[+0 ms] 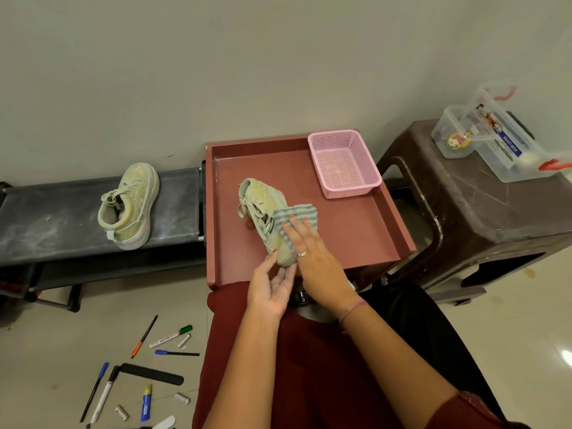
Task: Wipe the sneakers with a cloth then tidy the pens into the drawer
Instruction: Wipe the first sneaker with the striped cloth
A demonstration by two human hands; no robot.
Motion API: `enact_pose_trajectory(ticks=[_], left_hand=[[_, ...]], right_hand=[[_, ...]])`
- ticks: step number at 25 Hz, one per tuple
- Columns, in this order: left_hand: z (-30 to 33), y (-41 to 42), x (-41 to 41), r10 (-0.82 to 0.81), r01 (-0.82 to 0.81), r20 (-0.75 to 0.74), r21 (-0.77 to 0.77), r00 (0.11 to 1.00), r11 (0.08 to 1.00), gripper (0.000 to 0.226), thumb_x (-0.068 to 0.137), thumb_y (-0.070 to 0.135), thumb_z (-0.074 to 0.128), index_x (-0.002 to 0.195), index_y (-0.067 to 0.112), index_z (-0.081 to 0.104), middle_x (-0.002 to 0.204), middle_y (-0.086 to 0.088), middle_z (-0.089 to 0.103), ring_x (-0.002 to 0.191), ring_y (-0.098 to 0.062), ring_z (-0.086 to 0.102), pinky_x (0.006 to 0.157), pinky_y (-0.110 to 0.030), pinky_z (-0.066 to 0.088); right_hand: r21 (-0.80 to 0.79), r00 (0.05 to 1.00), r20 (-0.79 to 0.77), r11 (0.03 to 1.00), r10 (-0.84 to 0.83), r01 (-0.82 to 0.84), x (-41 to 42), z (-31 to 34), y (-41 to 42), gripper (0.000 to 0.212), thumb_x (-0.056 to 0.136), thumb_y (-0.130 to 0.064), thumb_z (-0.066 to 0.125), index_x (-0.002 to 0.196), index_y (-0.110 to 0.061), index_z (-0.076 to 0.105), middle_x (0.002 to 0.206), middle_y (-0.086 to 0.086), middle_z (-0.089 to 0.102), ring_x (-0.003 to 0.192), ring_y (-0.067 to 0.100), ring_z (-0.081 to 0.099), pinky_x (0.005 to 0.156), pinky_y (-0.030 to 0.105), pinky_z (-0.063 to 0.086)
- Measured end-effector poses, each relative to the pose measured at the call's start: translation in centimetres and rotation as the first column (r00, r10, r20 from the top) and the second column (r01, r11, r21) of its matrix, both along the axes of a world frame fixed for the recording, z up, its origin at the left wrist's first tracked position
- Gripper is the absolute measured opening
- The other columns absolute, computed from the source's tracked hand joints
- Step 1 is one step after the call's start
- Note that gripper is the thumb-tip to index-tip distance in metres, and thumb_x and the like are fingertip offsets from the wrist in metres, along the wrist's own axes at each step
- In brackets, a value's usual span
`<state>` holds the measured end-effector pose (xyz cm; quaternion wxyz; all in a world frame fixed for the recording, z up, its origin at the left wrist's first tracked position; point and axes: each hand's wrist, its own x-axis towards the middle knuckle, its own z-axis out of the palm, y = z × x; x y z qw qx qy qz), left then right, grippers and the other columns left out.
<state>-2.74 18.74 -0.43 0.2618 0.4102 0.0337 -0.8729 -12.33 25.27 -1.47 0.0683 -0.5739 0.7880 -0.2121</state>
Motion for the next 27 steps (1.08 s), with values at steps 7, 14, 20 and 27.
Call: enact_pose_trajectory(ticks=[7, 14, 20, 27], left_hand=[[-0.2, -0.4, 0.5, -0.023, 0.023, 0.038, 0.009, 0.999, 1.0, 0.024, 0.091, 0.004, 0.06, 0.114, -0.001, 0.06, 0.085, -0.015, 0.074, 0.094, -0.023, 0.068, 0.062, -0.032, 0.061], [1.3, -0.1, 0.6, -0.076, 0.076, 0.045, 0.007, 0.996, 0.997, 0.014, 0.094, 0.011, 0.056, 0.099, 0.0, 0.064, 0.073, -0.011, 0.074, 0.064, -0.019, 0.073, 0.049, -0.025, 0.057], [0.6, -0.4, 0.1, -0.028, 0.029, -0.006, 0.041, 1.0, 0.999, 0.02, 0.091, 0.003, 0.06, 0.109, -0.003, 0.06, 0.073, -0.015, 0.073, 0.09, -0.021, 0.066, 0.064, -0.031, 0.061], [0.7, -0.8, 1.0, -0.022, 0.022, 0.001, 0.061, 1.0, 0.998, 0.013, 0.09, 0.004, 0.061, 0.101, -0.002, 0.061, 0.069, -0.016, 0.072, 0.088, -0.023, 0.066, 0.068, -0.033, 0.06]], right_hand=[[0.125, 0.978, 0.209, 0.992, -0.02, -0.006, 0.8, 1.8, 0.0, 0.079, 0.083, 0.011, 0.031, 0.151, -0.011, -0.001, 0.16, 0.008, -0.004, 0.147, 0.027, -0.006, 0.12, 0.043, 0.012], [0.108, 0.881, -0.472, 0.994, 0.039, 0.014, 4.8, -1.6, 2.2, 0.055, 0.096, -0.021, 0.021, 0.151, -0.017, 0.016, 0.158, -0.002, 0.013, 0.144, 0.025, 0.015, 0.114, 0.044, 0.029], [0.063, 0.975, -0.207, 0.996, 0.08, -0.069, -0.3, 0.9, -0.4, 0.064, 0.09, 0.0, 0.032, 0.15, -0.013, 0.019, 0.156, 0.006, 0.02, 0.145, 0.028, 0.014, 0.115, 0.037, 0.029], [0.167, 0.889, 0.455, 0.986, -0.053, -0.027, -3.0, 2.6, -2.8, 0.092, 0.073, 0.023, 0.039, 0.152, -0.013, 0.008, 0.159, 0.002, 0.005, 0.147, 0.016, 0.002, 0.119, 0.024, 0.005]])
